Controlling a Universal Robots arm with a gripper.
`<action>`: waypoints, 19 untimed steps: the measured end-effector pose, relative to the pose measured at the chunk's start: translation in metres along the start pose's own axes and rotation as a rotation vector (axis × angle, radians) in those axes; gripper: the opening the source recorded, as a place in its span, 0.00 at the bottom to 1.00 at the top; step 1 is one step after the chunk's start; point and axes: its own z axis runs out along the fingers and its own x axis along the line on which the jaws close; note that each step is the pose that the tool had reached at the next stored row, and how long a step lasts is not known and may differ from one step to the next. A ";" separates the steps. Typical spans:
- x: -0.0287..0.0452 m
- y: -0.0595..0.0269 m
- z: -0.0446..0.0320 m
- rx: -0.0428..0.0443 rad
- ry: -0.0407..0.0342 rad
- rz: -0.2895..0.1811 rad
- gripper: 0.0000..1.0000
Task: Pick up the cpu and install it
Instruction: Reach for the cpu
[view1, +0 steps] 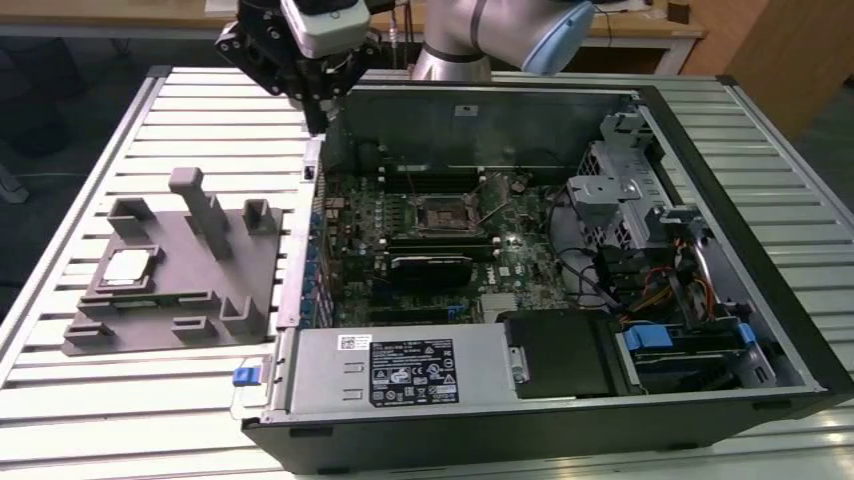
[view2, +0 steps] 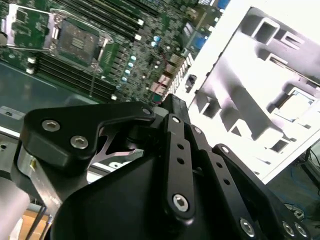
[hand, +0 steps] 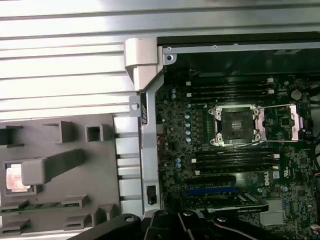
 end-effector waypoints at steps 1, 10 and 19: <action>0.0029 -0.0002 0.0001 0.0000 0.0003 0.000 0.11; 0.0381 -0.0030 0.0013 0.0003 0.0030 0.000 0.11; 0.0788 -0.0061 0.0022 0.0003 0.0038 0.000 0.11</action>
